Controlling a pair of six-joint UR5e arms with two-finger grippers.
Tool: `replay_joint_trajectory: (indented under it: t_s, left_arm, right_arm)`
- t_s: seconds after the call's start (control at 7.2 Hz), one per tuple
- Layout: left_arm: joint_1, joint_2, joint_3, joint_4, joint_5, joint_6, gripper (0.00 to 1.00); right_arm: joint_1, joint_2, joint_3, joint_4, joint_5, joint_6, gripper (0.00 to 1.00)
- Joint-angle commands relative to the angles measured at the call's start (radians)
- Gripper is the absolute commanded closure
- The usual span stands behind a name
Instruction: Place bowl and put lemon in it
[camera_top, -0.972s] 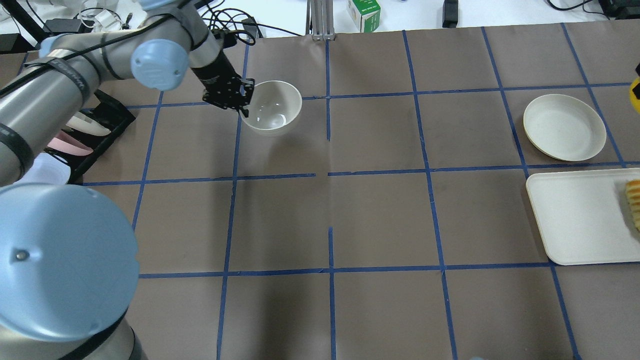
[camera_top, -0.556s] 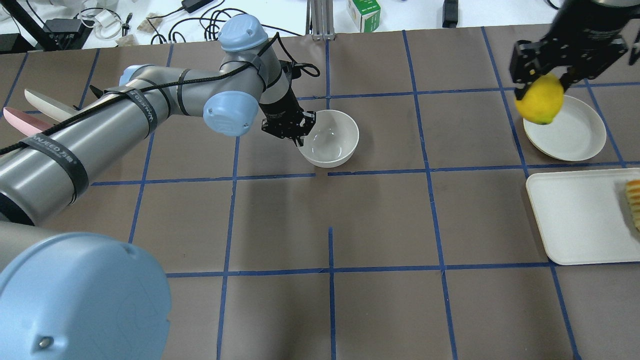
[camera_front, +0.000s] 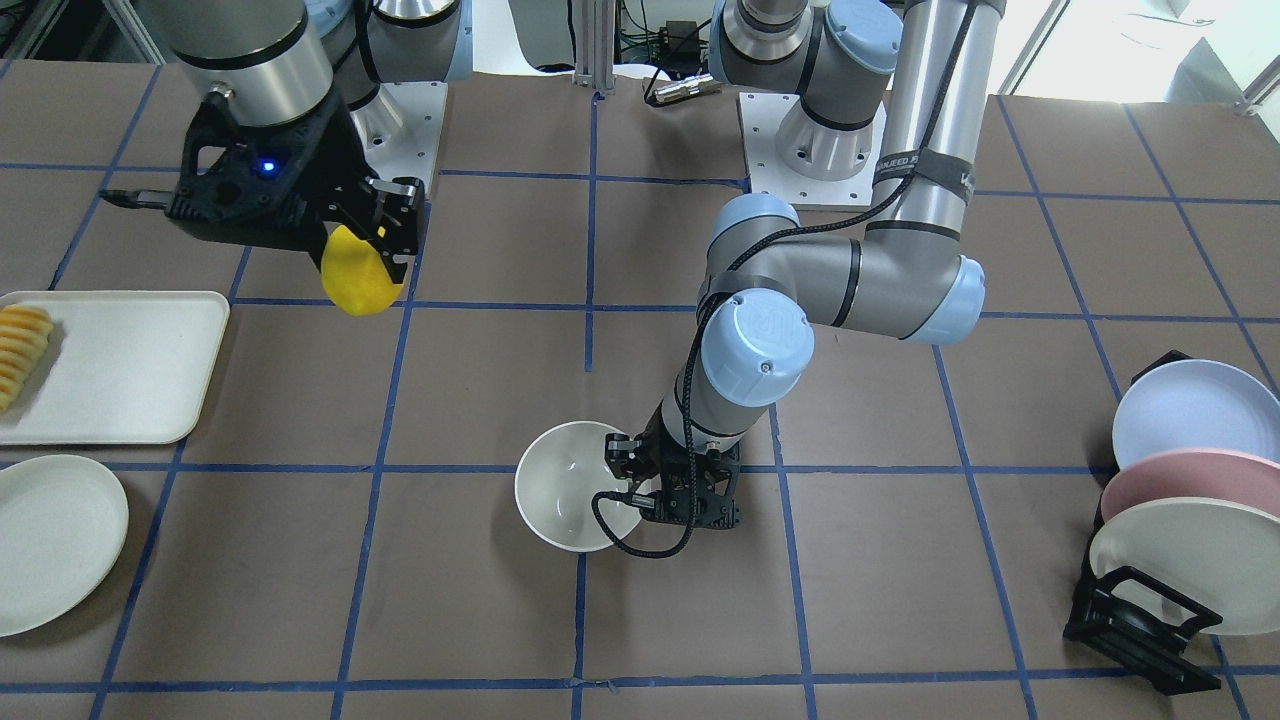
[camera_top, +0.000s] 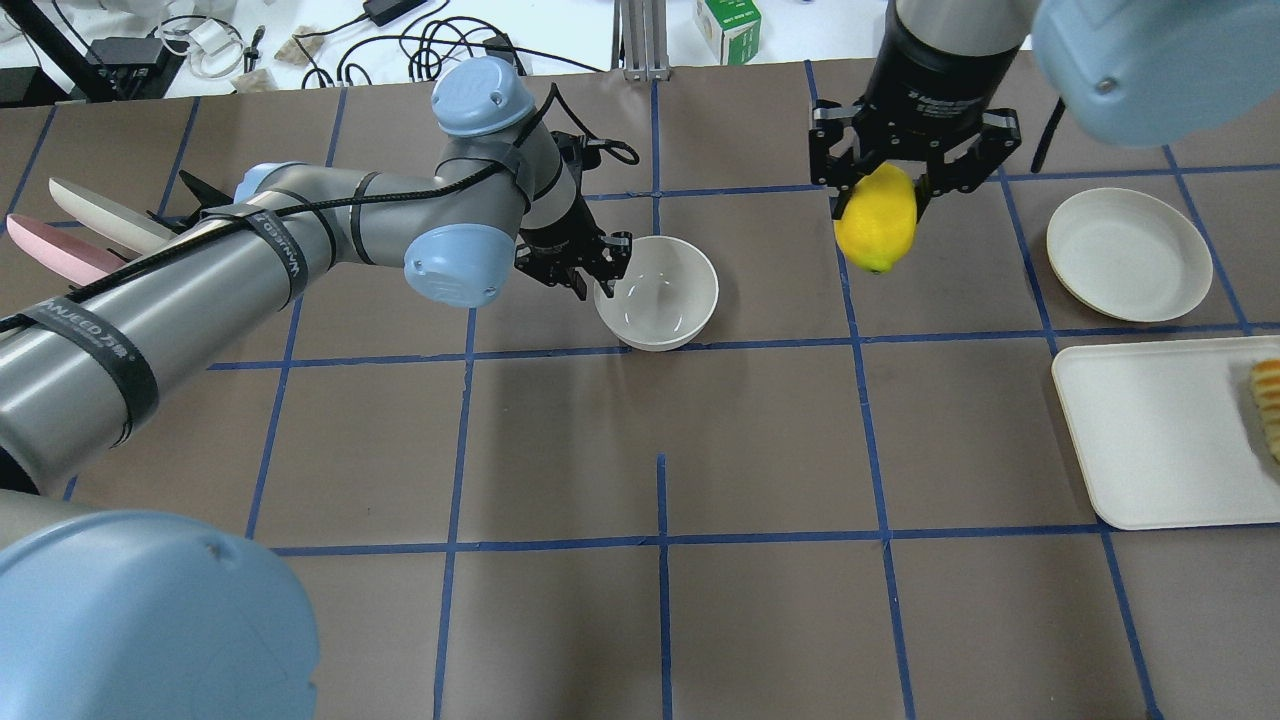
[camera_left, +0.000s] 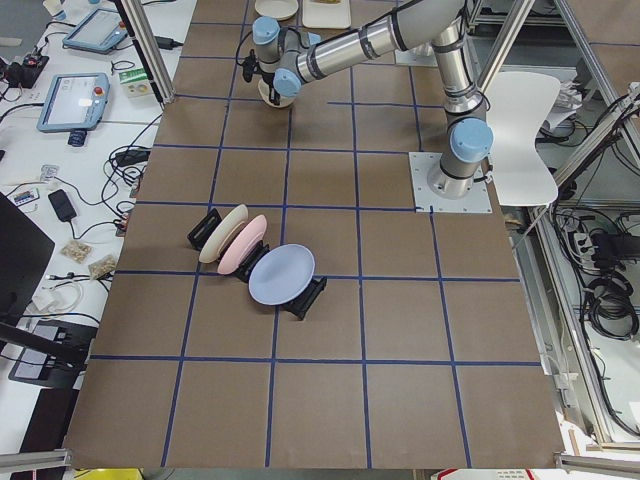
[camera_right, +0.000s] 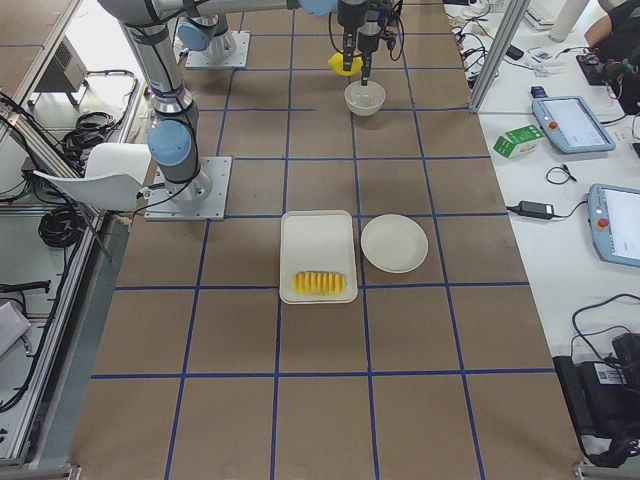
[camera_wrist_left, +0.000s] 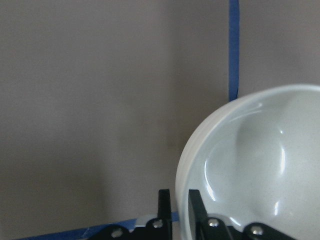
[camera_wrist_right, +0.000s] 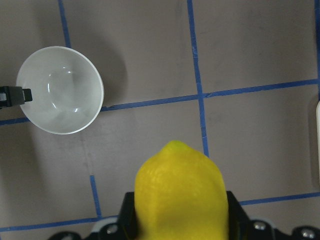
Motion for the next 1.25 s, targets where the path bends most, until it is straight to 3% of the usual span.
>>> replay_joint_trajectory:
  t_s: [0.0, 0.28, 0.56, 0.83, 1.11]
  left_arm:
    - [0.032, 0.137, 0.045, -0.224, 0.086, 0.018, 0.0]
    - [0.15, 0.281, 0.078, -0.435, 0.122, 0.185, 0.0]
    - [0.239, 0.41, 0.081, -0.565, 0.127, 0.288, 0.0]
    - [0.243, 0.503, 0.06, -0.573, 0.127, 0.29, 0.0]
    - [0.243, 0.492, 0.069, -0.576, 0.141, 0.273, 0.0]
  right_arm:
    - [0.084, 0.02, -0.003, -0.061, 0.003, 0.121, 0.83]
    - [0.091, 0.046, -0.004, -0.076, 0.004, 0.129, 0.84]
    - [0.133, 0.143, -0.003, -0.191, 0.004, 0.13, 0.84]
    - [0.195, 0.284, 0.006, -0.339, 0.004, 0.15, 0.84]
    - [0.247, 0.394, 0.009, -0.469, -0.001, 0.213, 0.84]
